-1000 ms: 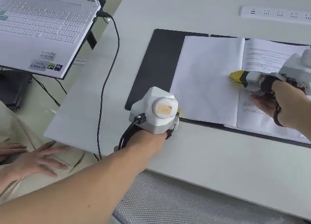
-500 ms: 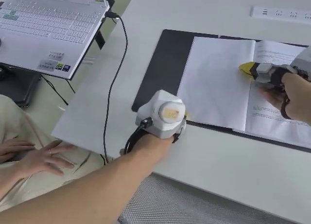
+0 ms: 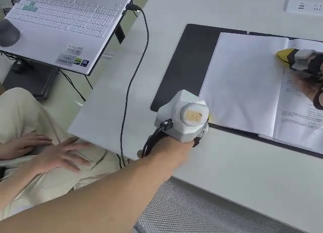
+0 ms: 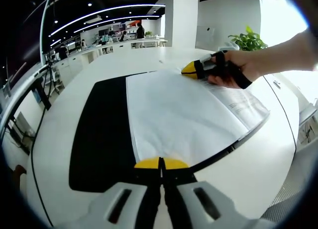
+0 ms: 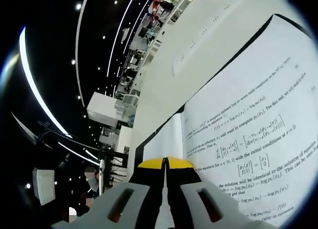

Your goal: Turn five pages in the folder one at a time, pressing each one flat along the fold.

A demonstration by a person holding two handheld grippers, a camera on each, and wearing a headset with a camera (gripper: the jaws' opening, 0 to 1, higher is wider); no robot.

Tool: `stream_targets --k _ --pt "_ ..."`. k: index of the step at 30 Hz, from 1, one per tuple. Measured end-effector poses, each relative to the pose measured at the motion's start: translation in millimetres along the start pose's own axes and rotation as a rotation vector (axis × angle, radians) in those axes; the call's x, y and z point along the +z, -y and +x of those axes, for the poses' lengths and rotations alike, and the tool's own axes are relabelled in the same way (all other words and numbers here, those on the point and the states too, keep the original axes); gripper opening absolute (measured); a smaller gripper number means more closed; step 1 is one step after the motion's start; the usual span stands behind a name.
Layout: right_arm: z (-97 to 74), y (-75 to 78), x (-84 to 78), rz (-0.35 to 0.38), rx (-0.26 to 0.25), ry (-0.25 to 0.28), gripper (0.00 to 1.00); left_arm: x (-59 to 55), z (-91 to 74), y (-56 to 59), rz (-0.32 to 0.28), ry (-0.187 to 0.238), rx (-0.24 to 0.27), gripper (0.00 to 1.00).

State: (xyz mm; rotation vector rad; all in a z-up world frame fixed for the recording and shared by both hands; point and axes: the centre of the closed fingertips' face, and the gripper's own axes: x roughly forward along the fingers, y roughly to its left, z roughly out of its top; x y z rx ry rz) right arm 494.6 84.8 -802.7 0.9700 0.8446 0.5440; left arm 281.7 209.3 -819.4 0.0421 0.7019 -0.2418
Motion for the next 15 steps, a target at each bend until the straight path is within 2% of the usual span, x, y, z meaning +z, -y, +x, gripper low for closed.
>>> stream_targets --k 7,11,15 --pt "12.2 0.6 26.1 0.032 -0.002 0.067 0.0 0.0 0.2 -0.2 0.002 0.001 0.001 0.0" --pt "16.9 2.4 39.5 0.087 0.006 0.105 0.0 0.1 0.2 -0.2 0.002 0.002 0.001 0.0" --pt "21.5 7.7 48.9 0.137 0.014 0.11 0.0 0.1 0.5 -0.2 0.007 0.005 0.0 0.0"
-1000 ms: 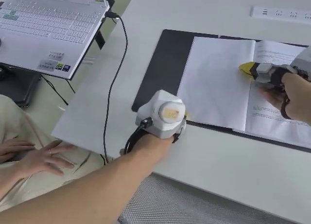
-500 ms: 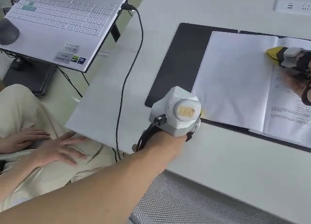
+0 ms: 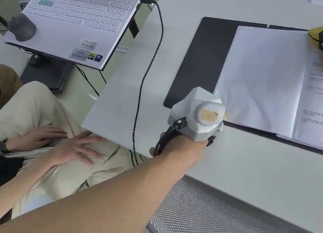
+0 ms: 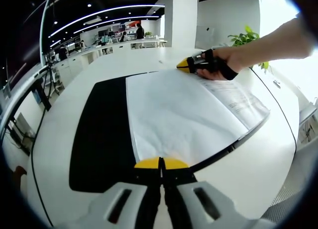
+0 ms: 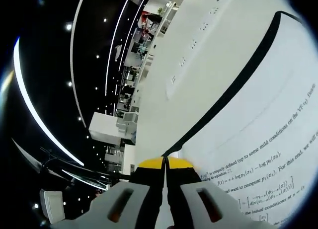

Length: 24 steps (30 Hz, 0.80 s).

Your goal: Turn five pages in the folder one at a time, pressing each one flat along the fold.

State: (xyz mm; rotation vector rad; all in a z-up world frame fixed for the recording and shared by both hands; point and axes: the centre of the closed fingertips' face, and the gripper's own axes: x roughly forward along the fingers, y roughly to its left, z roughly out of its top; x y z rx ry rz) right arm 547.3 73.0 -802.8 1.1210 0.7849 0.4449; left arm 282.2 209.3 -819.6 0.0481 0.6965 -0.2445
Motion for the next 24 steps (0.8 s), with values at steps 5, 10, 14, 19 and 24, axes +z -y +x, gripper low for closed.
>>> stream_targets --k 5,10,14,19,24 --pt "-7.2 -0.6 -8.6 -0.035 -0.001 -0.034 0.0 0.1 0.4 0.3 0.008 -0.002 -0.003 0.0" --pt "-19.8 1.1 -25.3 -0.06 0.006 -0.097 0.0 0.4 0.0 0.8 0.015 -0.006 -0.004 0.0" --pt "-31.6 2.1 -38.8 -0.065 0.015 -0.125 0.0 0.5 0.1 0.9 0.025 -0.011 -0.006 0.0" --pt "-47.1 2.2 -59.0 -0.074 0.028 -0.191 0.0 0.4 -0.1 1.0 0.028 -0.014 -0.005 0.0" --pt "-65.0 4.5 -78.0 -0.067 0.039 -0.226 0.0 0.3 -0.5 1.0 0.038 -0.017 -0.003 0.0"
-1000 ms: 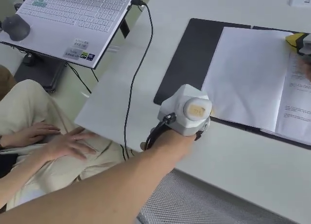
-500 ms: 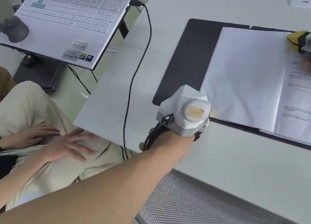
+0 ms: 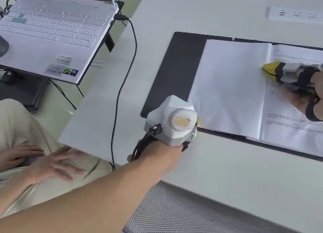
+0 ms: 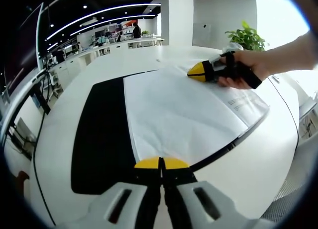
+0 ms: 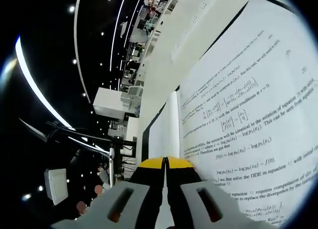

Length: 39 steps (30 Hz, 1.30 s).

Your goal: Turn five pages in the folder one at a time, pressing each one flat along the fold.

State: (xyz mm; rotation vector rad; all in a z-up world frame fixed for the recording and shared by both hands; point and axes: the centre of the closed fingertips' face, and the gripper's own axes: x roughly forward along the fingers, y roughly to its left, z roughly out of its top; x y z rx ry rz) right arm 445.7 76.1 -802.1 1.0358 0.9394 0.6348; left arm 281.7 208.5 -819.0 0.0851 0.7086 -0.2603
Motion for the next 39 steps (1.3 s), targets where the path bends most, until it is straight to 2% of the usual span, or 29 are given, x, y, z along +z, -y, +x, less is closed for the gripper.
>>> stream_targets --k 11,16,39 --pt "-25.7 0.1 -45.2 0.011 0.026 -0.089 0.0 -0.3 0.0 -0.4 0.005 -0.007 0.006 0.0" --pt "-35.4 0.6 -61.2 0.012 0.03 -0.108 0.0 -0.3 -0.1 -0.2 0.01 -0.008 0.01 0.0" --pt "-88.7 0.5 -157.9 0.041 0.035 -0.221 0.0 0.3 -1.4 1.0 0.028 -0.029 -0.004 0.0"
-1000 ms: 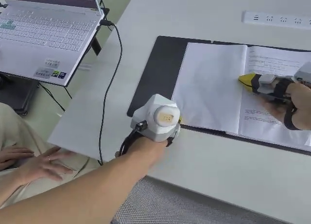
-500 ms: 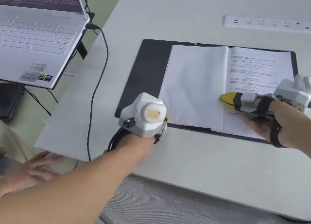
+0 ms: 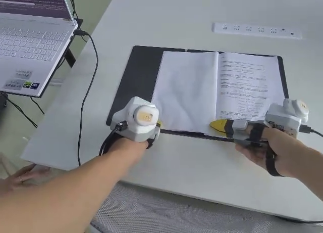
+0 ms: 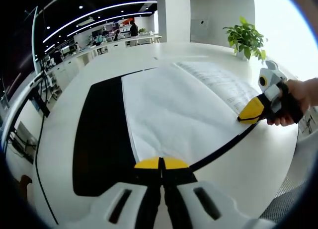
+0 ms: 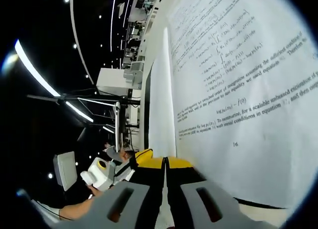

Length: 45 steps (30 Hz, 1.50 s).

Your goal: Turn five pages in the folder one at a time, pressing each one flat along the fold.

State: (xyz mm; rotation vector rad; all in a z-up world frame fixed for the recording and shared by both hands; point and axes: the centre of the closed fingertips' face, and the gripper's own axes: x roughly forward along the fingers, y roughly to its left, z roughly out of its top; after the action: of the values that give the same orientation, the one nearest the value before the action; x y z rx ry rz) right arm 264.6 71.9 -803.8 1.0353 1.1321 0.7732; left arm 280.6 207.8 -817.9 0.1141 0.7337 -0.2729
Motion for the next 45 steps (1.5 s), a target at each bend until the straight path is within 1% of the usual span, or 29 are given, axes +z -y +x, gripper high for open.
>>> stream_targets --k 2,4,6,9,10,12,13,15,16,19,20,21,22,24,25,26,28,29,30,31,33,34,36,39,40,42,45 --pt "-2.0 -0.4 -7.7 0.009 0.003 -0.003 0.0 0.1 0.0 0.1 0.0 0.002 0.001 0.0" --pt "-4.8 -1.3 -18.9 0.012 0.002 -0.014 0.0 0.2 -0.1 0.3 0.003 0.002 0.001 0.0" --pt "-6.6 -1.6 -25.5 0.013 0.003 -0.024 0.0 0.4 -0.1 0.2 0.003 0.001 0.002 0.0" --pt "-12.1 -7.0 -36.4 0.01 0.012 -0.021 0.0 0.6 -0.1 0.0 -0.004 -0.001 0.003 0.0" --pt "-13.6 -9.9 -37.9 0.009 0.017 -0.016 0.0 0.6 -0.1 -0.1 -0.008 -0.001 0.003 0.0" --pt "-17.2 -15.7 -38.5 -0.004 0.022 0.003 0.02 0.8 0.0 -0.8 -0.081 -0.003 0.005 0.0" --pt "-18.3 -18.6 -39.3 -0.013 0.024 0.008 0.03 1.1 -0.1 -1.9 -0.092 -0.002 0.005 0.0" --pt "-22.4 -26.1 -42.3 -0.026 0.027 0.011 0.05 1.5 -0.2 -2.2 -0.096 -0.003 0.007 0.0" --pt "-25.1 -29.9 -41.3 -0.043 0.024 0.027 0.06 1.3 -0.6 -1.6 -0.097 -0.006 0.008 0.0" --pt "-32.7 -38.8 -38.5 -0.055 0.028 0.06 0.07 -0.3 -2.8 1.8 -0.11 -0.018 0.002 0.0" --pt "-36.3 -41.5 -35.6 -0.07 0.019 0.088 0.1 -0.9 -4.1 3.3 -0.109 -0.022 -0.002 0.0" --pt "-38.9 -42.8 -33.1 -0.079 0.017 0.102 0.12 -1.3 -7.0 6.3 -0.104 -0.027 -0.01 0.01" --pt "-42.0 -45.1 -32.6 -0.083 0.018 0.105 0.14 -1.4 -9.6 7.9 -0.101 -0.029 -0.014 0.02" --pt "-50.3 -51.3 -29.8 -0.103 0.02 0.123 0.17 -0.1 -16.4 12.0 -0.089 -0.031 -0.031 0.03" --pt "-54.6 -54.9 -28.3 -0.115 0.023 0.133 0.18 2.0 -19.5 15.1 -0.085 -0.024 -0.05 0.04" --pt "-61.6 -60.1 -25.7 -0.132 0.022 0.153 0.18 5.8 -25.1 16.3 -0.079 -0.012 -0.056 0.05" --pt "-71.1 -67.3 -24.6 -0.155 0.021 0.166 0.18 13.2 -34.6 17.8 -0.074 0.014 -0.071 0.08" --pt "-79.1 -65.7 -15.6 -0.168 0.019 0.191 0.18 15.6 -38.3 18.5 -0.079 0.021 -0.079 0.09" --pt "-84.5 -65.8 -10.6 -0.179 0.015 0.207 0.18 19.8 -44.5 18.9 -0.081 0.035 -0.088 0.1" --pt "-93.4 -68.1 -4.7 -0.202 0.006 0.233 0.19 22.9 -48.8 19.7 -0.079 0.048 -0.096 0.13" --pt "-107.3 -73.2 -0.5 -0.235 -0.011 0.259 0.21 25.6 -56.4 20.2 -0.072 0.055 -0.108 0.16" --pt "-112.9 -74.8 0.8 -0.25 -0.021 0.271 0.22 28.2 -63.9 21.5 -0.069 0.062 -0.118 0.17" --pt "-128.9 -76.2 7.5 -0.303 -0.063 0.321 0.26 33.0 -74.0 21.7 -0.065 0.079 -0.125 0.18" --pt "-148.3 -85.3 3.8 -0.35 -0.108 0.362 0.28 41.9 -91.7 21.0 -0.074 0.11 -0.145 0.19" --pt "-156.3 -88.4 2.9 -0.38 -0.131 0.381 0.28 44.6 -96.8 21.1 -0.079 0.12 -0.15 0.2" --pt "-169.1 -91.2 -1.3 -0.43 -0.184 0.399 0.31 49.0 -109.7 21.3 -0.086 0.13 -0.162 0.22" --pt "-180.6 -94.5 -7.0 -0.47 -0.227 0.405 0.38 55.1 -130.4 24.4 -0.078 0.14 -0.184 0.28"
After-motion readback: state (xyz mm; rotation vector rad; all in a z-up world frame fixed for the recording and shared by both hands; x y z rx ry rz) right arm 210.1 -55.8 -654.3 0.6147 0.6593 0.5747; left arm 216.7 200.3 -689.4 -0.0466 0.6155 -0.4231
